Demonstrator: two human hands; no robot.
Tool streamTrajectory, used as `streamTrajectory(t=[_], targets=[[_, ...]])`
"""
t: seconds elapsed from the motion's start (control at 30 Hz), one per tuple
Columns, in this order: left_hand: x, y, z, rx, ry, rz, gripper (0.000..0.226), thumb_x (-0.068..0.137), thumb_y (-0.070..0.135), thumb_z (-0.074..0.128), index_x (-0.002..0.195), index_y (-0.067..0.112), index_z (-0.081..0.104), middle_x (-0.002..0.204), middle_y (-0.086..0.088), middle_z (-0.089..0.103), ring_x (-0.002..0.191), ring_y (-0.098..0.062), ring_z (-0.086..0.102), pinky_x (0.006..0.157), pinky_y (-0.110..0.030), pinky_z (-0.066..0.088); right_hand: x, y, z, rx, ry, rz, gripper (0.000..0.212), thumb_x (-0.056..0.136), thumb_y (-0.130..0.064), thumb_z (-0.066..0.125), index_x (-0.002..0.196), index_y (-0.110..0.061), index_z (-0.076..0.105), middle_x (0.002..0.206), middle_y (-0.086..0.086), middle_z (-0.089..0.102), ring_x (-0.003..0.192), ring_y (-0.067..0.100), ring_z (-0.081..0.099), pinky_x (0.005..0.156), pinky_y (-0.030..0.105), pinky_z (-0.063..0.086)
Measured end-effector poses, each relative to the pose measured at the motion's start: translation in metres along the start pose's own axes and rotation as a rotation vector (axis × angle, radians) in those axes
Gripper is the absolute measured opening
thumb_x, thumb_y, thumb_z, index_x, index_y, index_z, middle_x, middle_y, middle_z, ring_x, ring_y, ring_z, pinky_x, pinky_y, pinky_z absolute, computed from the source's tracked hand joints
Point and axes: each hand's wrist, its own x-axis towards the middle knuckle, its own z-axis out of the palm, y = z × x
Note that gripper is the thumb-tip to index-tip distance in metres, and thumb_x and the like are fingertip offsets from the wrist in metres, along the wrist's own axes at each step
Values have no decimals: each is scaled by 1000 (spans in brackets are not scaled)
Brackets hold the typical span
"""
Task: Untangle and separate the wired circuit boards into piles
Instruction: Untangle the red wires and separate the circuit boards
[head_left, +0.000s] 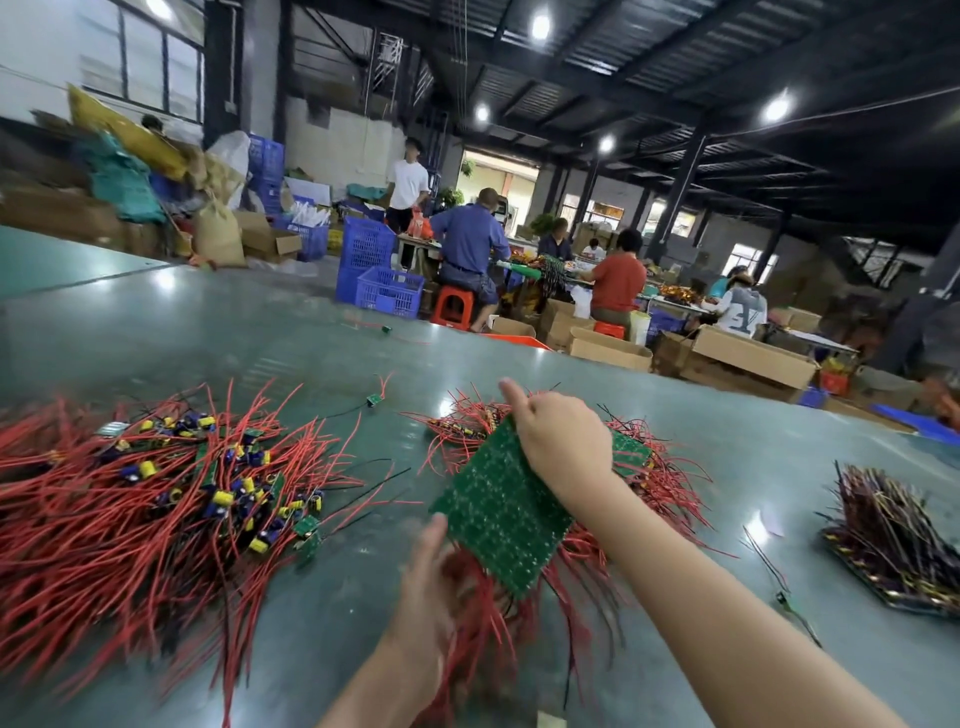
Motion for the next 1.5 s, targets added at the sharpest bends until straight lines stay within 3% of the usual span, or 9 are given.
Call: streamTrajectory(t=[0.17, 0.27, 0.43, 0.7, 0.83, 1.1, 1.27, 1.37, 1.5], targets=[[-4, -12, 1, 94, 45, 47, 46, 60, 28, 74, 99, 7, 65, 92, -17, 73, 77, -28, 72, 57, -31, 56, -14, 13, 21, 221, -303, 142, 74, 83, -76, 10, 55, -17, 43, 64, 3, 52, 69, 23, 56, 78, 35, 49], [-4, -14, -4, 153, 65, 76, 39, 61, 27, 74, 95, 7, 68, 91, -16, 74, 77, -28, 72, 57, -31, 57, -20, 21, 22, 330, -463, 79, 73, 73, -85, 28, 63, -16, 48, 62, -1, 53, 62, 19, 53, 66, 30, 41], [-4, -12, -6, 168, 51, 72, 35, 67, 25, 71, 97, 8, 68, 93, -19, 72, 78, -33, 71, 57, -35, 57, -21, 37, 18, 253, -573, -11, 106, 46, -83, 62, 123, -11, 54, 122, 5, 62, 109, 23, 59, 92, 36, 48], [-6, -12, -7, 295, 73, 79, 27, 62, 8, 81, 87, 7, 70, 84, -24, 71, 71, -41, 68, 61, -45, 56, -33, 32, 15, 184, -441, -74, 79, 53, -75, 69, 102, -16, 50, 92, -6, 54, 84, 16, 52, 65, 29, 42], [-4, -10, -11, 315, 91, 162, 16, 71, 0, 75, 84, 9, 72, 81, -19, 73, 69, -33, 69, 60, -41, 57, -41, 22, 12, 32, -299, -109, 87, 57, -78, 63, 113, -12, 48, 92, -3, 57, 84, 19, 56, 66, 35, 46], [0, -14, -15, 337, 114, 208, 19, 70, -5, 73, 87, 4, 71, 86, -19, 73, 74, -27, 68, 72, -41, 56, -62, 13, 9, -45, -123, -139, 67, 64, -76, 60, 85, -18, 33, 76, -3, 53, 81, 26, 60, 58, 32, 31], [-2, -14, -11, 338, 133, 276, 22, 73, -9, 71, 79, 12, 74, 76, -11, 73, 66, -17, 67, 55, -28, 54, -78, -1, 20, -158, -14, -277, 58, 75, -65, 59, 86, -20, 24, 89, 0, 62, 82, 27, 64, 57, 32, 31], [-1, -11, -14, 260, 150, 216, 13, 66, 2, 78, 74, 9, 71, 73, -16, 70, 66, -26, 67, 57, -35, 56, -65, 3, 11, -34, -24, -133, 62, 67, -72, 61, 85, -20, 34, 85, -3, 63, 77, 24, 63, 59, 32, 44], [-3, -6, -10, 239, 113, 126, 20, 54, 20, 81, 68, 12, 70, 70, -17, 66, 64, -29, 65, 57, -38, 55, -32, 38, -17, 387, -249, 322, 60, 59, -65, 72, 89, -15, 54, 82, -1, 63, 71, 14, 63, 58, 31, 56]])
